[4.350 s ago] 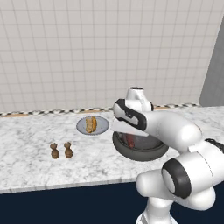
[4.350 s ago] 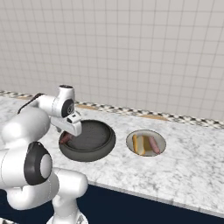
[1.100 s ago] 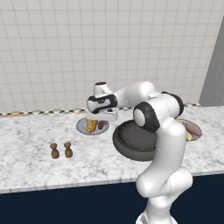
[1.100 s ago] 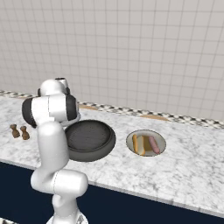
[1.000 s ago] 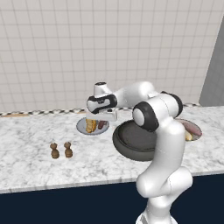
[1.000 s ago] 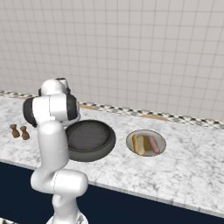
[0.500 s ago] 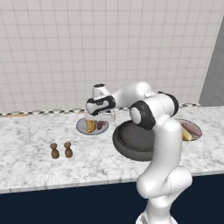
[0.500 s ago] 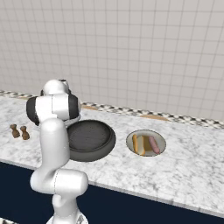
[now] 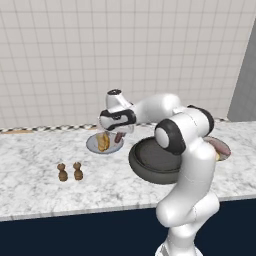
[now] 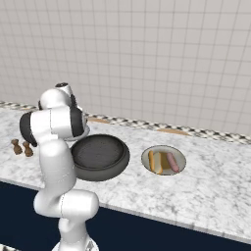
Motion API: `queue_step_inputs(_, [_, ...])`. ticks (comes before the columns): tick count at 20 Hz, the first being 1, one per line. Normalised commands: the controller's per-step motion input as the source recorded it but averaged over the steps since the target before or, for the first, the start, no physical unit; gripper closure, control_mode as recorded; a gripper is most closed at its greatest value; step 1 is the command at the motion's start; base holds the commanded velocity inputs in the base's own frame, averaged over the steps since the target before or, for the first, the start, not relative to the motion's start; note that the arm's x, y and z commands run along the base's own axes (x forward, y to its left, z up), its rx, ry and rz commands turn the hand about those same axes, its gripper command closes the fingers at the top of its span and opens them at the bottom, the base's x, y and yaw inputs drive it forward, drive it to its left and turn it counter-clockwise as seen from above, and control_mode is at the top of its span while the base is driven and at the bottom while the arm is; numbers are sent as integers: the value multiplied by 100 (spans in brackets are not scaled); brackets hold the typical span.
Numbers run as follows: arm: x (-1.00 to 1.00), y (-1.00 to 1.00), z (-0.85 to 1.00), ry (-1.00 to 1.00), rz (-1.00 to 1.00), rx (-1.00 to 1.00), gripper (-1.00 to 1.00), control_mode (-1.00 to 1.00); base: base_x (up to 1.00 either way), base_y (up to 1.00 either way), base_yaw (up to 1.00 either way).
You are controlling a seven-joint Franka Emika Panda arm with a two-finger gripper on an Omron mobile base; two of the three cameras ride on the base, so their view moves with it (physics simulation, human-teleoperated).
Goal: Place one bun and one sausage from the bowl on each plate.
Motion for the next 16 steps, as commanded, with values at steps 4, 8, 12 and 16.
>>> queue_step_inputs(4, [-32,-18,41,-19,-1,0,-100,-100,0,0,0])
queue_step_inputs(8, [14,16,-22,-1,0,0,-100,-100,0,0,0])
queue_step_inputs(12, [30,26,-23,0,0,0,-100,-100,0,0,0])
queue_step_inputs(16, [9,7,-1,-2,0,0,-100,-100,0,0,0])
